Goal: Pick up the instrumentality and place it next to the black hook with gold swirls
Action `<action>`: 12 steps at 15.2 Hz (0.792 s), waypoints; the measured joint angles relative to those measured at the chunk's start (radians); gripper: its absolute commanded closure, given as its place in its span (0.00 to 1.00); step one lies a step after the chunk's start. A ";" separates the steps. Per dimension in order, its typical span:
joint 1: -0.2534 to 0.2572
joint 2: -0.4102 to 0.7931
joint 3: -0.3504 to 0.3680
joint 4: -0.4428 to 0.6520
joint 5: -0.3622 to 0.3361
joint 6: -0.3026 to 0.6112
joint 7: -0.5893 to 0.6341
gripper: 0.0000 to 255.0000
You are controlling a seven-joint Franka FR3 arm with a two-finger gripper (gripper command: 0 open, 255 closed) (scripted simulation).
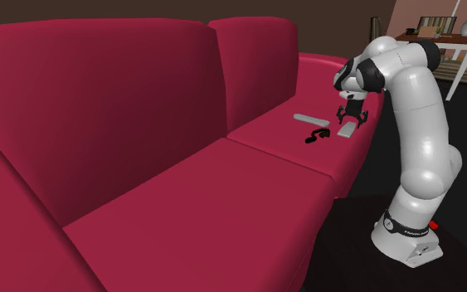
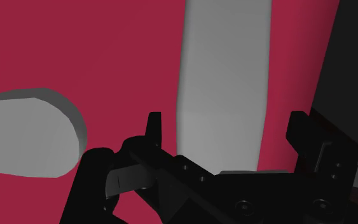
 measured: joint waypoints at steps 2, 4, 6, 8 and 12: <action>0.006 -0.009 -0.007 0.006 -0.009 -0.013 0.007 0.00; 0.015 -0.032 -0.025 0.028 -0.033 -0.050 0.020 0.00; 0.020 -0.048 -0.038 0.051 -0.050 -0.082 0.030 0.00; 0.027 -0.057 -0.044 0.052 -0.059 -0.090 0.036 0.00; 0.029 -0.060 -0.046 0.053 -0.062 -0.094 0.038 0.00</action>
